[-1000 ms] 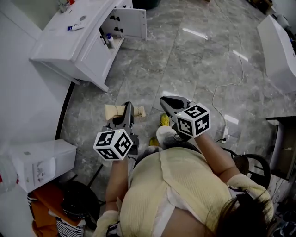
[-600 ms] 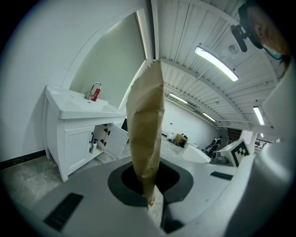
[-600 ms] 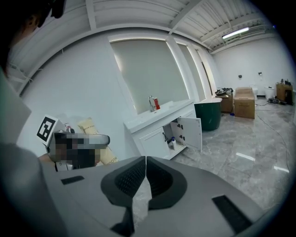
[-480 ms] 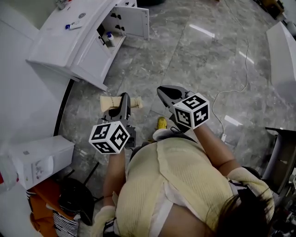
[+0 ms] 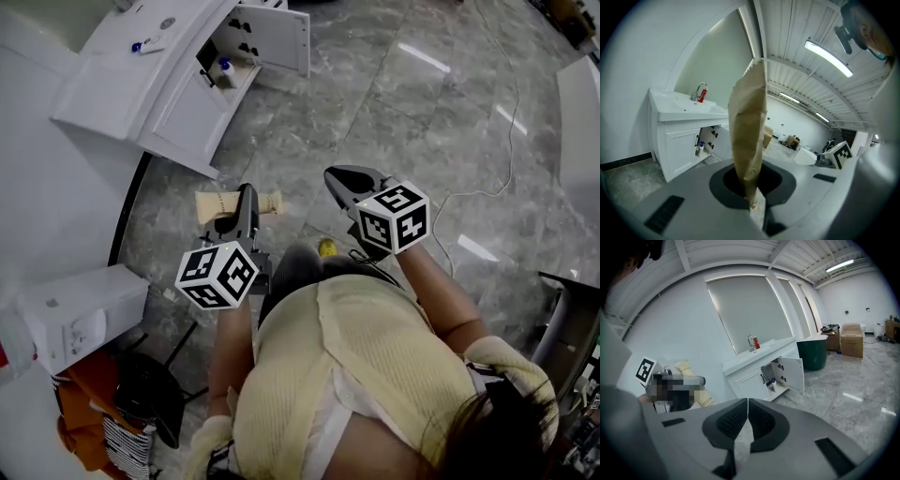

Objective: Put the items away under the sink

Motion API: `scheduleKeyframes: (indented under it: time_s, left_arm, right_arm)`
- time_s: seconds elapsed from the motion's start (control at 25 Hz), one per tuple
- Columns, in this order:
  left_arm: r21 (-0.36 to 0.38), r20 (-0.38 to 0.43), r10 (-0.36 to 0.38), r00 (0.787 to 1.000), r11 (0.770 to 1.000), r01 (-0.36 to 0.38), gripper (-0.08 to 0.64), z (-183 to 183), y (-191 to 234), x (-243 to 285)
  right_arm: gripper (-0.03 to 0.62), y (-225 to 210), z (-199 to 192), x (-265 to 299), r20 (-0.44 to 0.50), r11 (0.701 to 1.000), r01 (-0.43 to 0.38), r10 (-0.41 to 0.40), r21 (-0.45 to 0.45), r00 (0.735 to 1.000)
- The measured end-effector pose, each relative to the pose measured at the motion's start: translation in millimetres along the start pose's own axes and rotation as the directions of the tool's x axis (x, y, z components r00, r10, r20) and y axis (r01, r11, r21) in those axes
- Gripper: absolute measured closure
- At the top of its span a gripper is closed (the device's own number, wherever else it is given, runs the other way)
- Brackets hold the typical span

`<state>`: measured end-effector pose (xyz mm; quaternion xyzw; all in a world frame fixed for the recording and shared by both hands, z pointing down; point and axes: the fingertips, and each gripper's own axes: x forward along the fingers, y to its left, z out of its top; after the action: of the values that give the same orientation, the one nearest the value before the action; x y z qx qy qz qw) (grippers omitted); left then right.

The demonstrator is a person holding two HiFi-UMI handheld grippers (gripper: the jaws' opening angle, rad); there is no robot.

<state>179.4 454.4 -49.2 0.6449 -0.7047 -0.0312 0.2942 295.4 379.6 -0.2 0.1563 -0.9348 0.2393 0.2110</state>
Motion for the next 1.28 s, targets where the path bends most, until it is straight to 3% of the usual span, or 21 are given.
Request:
scheduleKeyframes:
  time_s: [0.24,0.64,1.28]
  left_arm:
    - [-0.007,-0.007,0.006,1.0,1.0,-0.006,0.518,9.8,13.9,22.8]
    - [-0.011,-0.029,-0.05,0.998,0.999,0.049,0.518,47.9,42.8,84.0]
    - [-0.035,-0.076,-0.086,0.993,0.996,0.084,0.518,103.5,124.7,162.8]
  right_arm:
    - [0.565,-10.3,10.5,20.8,-0.004,1.0,-0.01,0.01,0.005,1.0]
    - [0.565,-20.6,46.5,74.3,-0.014,0.998,-0.051,0.051,-0.022,0.999]
    - [0.565,-38.9,105.8,182.7,-0.058,0.999,-0.04,0.04,0.001,0.998]
